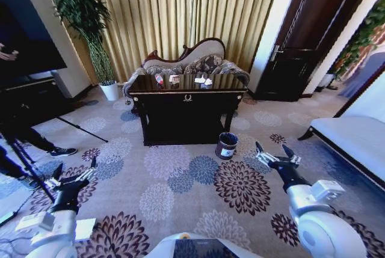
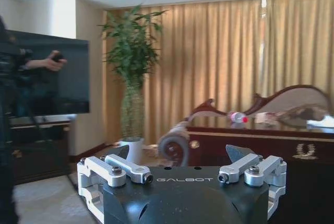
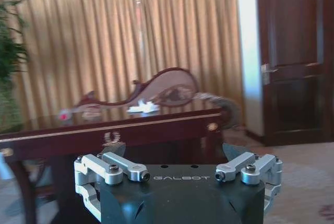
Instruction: Move to the front of the table and place the trash on the table into the trash bin.
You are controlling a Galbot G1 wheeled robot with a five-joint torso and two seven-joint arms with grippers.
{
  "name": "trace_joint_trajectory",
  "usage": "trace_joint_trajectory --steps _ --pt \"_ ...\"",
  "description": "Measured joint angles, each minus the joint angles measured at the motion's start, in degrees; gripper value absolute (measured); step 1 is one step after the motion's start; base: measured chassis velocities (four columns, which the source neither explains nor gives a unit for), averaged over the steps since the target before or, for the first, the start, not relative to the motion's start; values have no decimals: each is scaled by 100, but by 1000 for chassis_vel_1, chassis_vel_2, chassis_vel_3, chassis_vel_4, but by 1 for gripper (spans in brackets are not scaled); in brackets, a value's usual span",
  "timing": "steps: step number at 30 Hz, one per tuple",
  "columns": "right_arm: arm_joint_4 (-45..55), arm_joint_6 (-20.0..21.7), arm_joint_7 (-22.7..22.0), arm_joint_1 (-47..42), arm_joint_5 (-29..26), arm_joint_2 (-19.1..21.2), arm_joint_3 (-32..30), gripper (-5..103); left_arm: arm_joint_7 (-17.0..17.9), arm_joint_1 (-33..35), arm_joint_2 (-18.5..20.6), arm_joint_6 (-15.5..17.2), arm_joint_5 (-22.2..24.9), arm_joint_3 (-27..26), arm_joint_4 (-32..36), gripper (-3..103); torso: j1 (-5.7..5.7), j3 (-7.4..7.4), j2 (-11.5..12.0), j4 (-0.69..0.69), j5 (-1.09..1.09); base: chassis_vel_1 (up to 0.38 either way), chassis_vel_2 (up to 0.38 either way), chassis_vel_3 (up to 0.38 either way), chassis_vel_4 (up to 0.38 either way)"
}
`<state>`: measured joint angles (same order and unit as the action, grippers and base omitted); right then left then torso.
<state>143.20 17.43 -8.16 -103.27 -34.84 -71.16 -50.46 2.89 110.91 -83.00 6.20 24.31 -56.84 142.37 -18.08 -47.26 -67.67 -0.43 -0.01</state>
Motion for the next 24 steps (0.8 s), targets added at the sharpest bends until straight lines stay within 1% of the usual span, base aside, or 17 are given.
trace_joint_trajectory --steps 2,3,5,6,9,13,14,17,20,24 --pt "0 56 216 35 -80 88 -2 100 -158 8 101 22 63 -26 4 100 1 0 0 0 0 0 0 0 0" --pt "0 56 216 35 -80 88 -2 100 -158 8 101 22 63 -26 4 100 1 0 0 0 0 0 0 0 0" --pt "3 141 490 164 -127 349 -47 100 -246 -17 237 140 165 -27 16 100 0 0 0 0 2 0 0 0 0" --pt "3 141 490 164 -127 349 -47 100 -246 -17 237 140 165 -27 16 100 0 0 0 0 2 0 0 0 0" --pt "8 209 599 354 -294 580 -183 100 -247 -49 328 283 350 -64 76 100 0 0 0 1 1 0 0 0 0" --pt "10 218 600 435 -380 661 -250 100 -244 -70 404 315 390 -135 80 100 0 0 0 1 1 0 0 0 0" --pt "11 220 584 461 -390 697 -273 100 -234 -79 455 399 421 -225 81 100 0 0 0 0 2 0 0 0 0" --pt "10 239 462 476 -375 718 -269 100 -207 -73 491 456 431 -303 83 100 0 0 0 0 1 0 0 0 0" --pt "10 467 168 519 -354 741 -267 100 -162 -48 499 511 429 -343 84 100 0 0 0 0 1 0 0 0 0" --pt "11 512 94 530 -320 767 -315 100 -156 -41 493 519 399 -347 85 100 0 0 0 0 1 0 0 0 0"
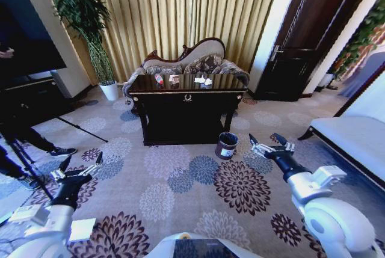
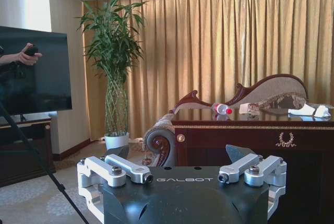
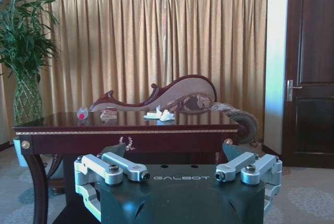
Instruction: Move to the front of the table and place the trash on the table into the trash bin.
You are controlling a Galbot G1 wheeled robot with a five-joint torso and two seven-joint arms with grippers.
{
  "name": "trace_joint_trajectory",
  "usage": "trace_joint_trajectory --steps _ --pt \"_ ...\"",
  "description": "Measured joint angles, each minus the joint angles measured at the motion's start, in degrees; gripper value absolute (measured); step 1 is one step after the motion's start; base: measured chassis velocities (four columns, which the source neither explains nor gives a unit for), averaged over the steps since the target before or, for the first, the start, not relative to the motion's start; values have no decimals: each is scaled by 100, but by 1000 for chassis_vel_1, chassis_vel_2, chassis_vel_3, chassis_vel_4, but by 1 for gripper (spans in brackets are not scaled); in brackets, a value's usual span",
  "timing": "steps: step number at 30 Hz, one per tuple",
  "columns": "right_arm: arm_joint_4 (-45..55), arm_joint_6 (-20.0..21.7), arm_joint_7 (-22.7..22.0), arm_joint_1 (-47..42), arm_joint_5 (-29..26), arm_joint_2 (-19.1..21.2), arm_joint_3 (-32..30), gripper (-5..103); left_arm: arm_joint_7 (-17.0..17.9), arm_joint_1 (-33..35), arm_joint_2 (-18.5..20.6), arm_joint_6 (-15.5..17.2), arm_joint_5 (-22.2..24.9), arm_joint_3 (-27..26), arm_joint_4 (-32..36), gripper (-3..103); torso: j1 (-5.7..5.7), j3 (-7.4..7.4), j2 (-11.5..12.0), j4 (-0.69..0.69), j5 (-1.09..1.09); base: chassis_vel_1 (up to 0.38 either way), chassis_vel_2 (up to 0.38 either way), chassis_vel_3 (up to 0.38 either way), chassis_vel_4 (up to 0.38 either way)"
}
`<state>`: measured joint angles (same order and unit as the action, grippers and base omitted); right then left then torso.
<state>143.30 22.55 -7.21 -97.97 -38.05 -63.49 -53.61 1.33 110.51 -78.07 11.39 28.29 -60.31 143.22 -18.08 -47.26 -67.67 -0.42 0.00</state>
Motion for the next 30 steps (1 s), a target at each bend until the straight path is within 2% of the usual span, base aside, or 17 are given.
trace_joint_trajectory --steps 13,30 --pt "-1 -63 -9 -37 1 -48 -4 100 2 18 -60 -1 -23 37 6 100 1 0 0 -1 0 -22 23 18 -20" --pt "-7 -94 0 -89 7 -98 52 100 -13 37 -132 -25 -42 132 6 100 0 1 0 0 2 -142 126 141 -119"
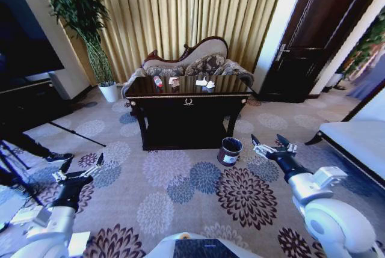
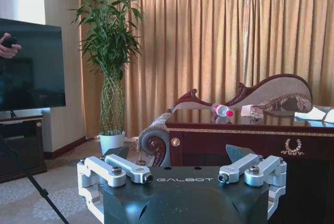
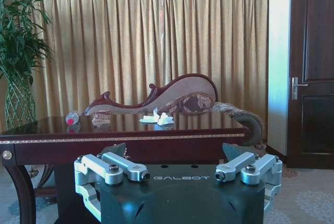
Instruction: Move to the front of the table and place the trash on the table into the trash bin.
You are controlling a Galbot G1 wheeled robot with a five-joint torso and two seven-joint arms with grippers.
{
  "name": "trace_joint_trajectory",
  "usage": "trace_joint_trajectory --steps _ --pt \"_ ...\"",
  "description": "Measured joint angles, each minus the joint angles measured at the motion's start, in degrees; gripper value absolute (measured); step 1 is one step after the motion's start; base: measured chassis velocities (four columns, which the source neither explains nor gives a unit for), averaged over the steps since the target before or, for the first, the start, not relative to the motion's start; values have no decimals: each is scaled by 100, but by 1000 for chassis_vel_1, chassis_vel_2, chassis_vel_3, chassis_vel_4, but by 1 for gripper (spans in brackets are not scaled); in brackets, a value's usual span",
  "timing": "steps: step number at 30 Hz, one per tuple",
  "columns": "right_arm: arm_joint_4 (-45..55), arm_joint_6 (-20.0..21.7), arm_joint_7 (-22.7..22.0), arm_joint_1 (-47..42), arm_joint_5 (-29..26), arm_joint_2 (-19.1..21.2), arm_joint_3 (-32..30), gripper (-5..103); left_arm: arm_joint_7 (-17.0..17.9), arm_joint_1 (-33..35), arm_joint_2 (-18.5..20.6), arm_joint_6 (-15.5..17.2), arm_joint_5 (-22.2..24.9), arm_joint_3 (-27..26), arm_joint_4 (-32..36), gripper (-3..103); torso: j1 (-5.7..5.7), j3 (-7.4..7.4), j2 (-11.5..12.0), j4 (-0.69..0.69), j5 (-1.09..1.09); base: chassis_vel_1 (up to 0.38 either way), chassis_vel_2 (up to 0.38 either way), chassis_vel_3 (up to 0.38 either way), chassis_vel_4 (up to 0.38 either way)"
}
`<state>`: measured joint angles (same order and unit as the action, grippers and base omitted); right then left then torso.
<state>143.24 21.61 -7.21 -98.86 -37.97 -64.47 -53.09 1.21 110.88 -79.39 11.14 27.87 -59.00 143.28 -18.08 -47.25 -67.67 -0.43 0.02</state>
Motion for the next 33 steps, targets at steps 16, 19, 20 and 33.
trace_joint_trajectory --steps 16,19,20,33 --pt "0 -13 21 -24 17 -33 103 100 -17 20 -47 -35 -45 39 -3 100 0 0 0 0 -2 -156 163 152 -167" --pt "0 -16 23 -26 17 -35 105 100 -57 29 -52 -41 -55 42 -3 100 0 -1 0 1 -3 -236 207 229 -230" --pt "0 -16 23 -27 17 -35 106 100 -61 29 -52 -41 -56 43 -3 100 0 -1 0 1 -3 -228 233 236 -244" --pt "0 -19 32 -40 17 -57 127 100 -79 46 -89 -65 -112 132 -4 100 0 0 -1 1 -1 -210 212 205 -220"
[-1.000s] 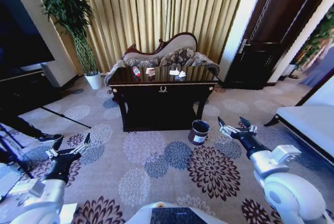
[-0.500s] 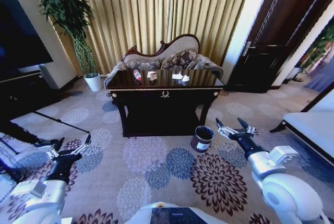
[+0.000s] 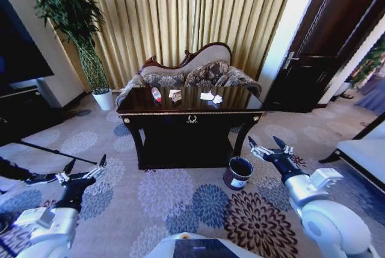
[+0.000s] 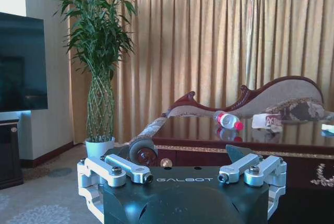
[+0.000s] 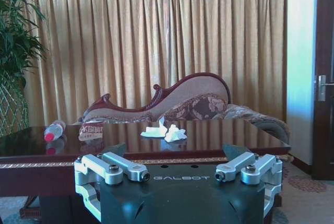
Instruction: Move to the front of the table and place the trash on the table into the trash bin.
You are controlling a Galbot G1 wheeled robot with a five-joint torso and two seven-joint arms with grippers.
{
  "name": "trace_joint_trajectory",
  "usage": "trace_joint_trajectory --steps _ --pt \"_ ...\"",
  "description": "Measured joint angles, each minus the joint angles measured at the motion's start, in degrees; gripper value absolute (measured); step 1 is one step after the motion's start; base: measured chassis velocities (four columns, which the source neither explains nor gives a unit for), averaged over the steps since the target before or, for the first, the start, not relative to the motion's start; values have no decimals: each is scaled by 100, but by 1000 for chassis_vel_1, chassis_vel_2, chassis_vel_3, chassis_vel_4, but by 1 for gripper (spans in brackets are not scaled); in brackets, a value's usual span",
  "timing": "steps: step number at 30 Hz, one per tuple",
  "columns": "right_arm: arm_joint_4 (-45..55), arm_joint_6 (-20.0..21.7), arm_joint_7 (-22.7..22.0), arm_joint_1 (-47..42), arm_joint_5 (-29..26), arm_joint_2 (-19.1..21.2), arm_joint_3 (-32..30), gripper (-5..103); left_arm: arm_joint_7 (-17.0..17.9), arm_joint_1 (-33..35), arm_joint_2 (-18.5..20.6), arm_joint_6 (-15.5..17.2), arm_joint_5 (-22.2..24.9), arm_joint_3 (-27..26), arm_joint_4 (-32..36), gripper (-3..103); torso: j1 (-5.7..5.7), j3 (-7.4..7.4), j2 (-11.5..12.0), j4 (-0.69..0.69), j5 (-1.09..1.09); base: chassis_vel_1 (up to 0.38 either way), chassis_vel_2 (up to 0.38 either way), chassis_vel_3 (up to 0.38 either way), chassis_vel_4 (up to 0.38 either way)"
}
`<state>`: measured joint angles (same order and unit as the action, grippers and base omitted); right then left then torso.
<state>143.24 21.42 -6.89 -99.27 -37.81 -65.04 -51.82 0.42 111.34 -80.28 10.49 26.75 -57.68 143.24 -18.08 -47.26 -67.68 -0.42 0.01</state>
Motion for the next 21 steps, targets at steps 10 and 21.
trace_joint_trajectory --steps 10,21 --pt "0 -6 3 -8 6 -34 21 100 -26 25 -40 -45 -32 20 0 100 0 0 0 -2 2 -242 211 244 -212" --pt "0 -21 9 -20 16 -73 33 100 -81 37 -69 -84 -68 49 0 100 0 0 0 0 -2 -232 234 232 -245"
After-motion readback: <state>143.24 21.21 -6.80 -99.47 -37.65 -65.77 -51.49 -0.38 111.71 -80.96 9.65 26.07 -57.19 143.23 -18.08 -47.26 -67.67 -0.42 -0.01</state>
